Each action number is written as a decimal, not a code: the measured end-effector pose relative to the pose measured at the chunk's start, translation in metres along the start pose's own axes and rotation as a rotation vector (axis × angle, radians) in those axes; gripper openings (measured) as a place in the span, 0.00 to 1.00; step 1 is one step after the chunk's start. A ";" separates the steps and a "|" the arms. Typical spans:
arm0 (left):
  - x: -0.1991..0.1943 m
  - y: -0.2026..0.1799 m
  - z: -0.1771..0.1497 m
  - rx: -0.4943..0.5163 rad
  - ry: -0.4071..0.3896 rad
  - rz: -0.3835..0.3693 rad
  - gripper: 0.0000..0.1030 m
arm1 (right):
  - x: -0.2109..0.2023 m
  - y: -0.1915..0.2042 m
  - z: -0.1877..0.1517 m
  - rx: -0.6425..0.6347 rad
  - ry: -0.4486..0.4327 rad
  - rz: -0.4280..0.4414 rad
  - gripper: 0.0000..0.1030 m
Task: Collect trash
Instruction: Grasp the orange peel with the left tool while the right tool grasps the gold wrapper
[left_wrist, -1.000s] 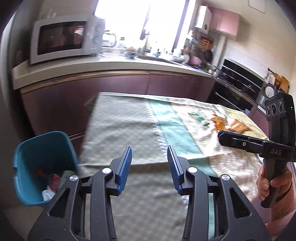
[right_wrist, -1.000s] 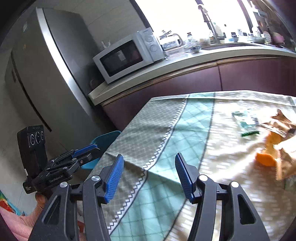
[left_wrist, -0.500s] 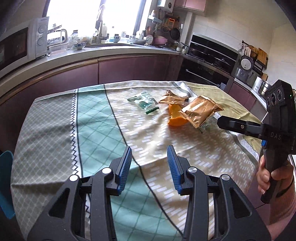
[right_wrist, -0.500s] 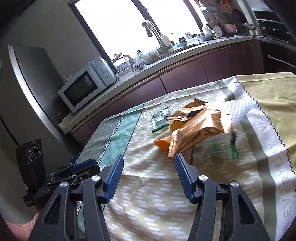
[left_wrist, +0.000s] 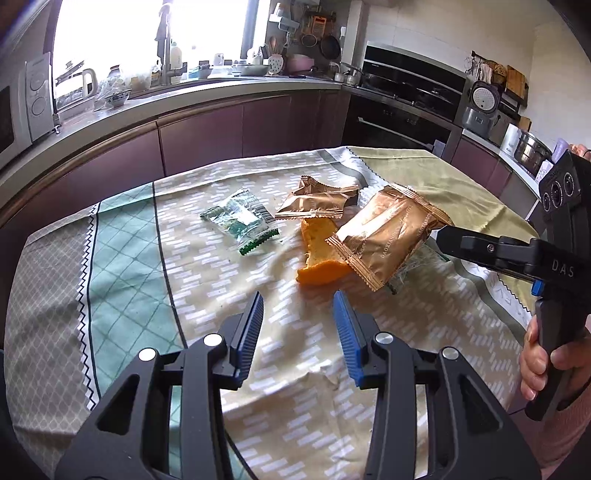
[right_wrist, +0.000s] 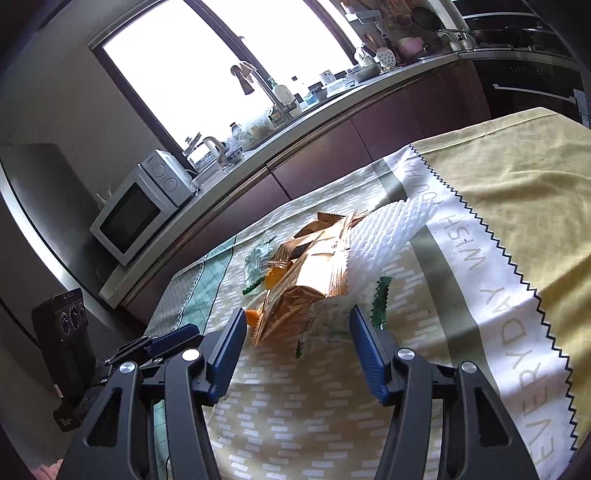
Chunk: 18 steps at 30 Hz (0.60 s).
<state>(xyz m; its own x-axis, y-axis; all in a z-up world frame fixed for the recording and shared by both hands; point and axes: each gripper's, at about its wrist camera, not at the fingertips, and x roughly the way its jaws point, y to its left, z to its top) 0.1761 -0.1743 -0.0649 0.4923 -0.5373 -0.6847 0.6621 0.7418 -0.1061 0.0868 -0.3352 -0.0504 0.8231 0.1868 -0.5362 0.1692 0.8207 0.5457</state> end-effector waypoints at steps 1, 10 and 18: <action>0.004 0.000 0.002 0.004 0.004 0.005 0.38 | 0.000 -0.001 0.001 0.004 -0.002 0.002 0.54; 0.033 -0.015 0.016 0.071 0.041 -0.028 0.38 | 0.003 -0.010 0.011 0.048 -0.009 0.049 0.45; 0.046 -0.027 0.019 0.135 0.061 -0.060 0.30 | 0.010 -0.023 0.013 0.108 0.015 0.092 0.25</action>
<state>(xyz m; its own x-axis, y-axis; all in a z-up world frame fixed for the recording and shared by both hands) 0.1912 -0.2268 -0.0793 0.4167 -0.5507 -0.7232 0.7615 0.6460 -0.0531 0.0979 -0.3591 -0.0597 0.8300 0.2676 -0.4895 0.1510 0.7368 0.6590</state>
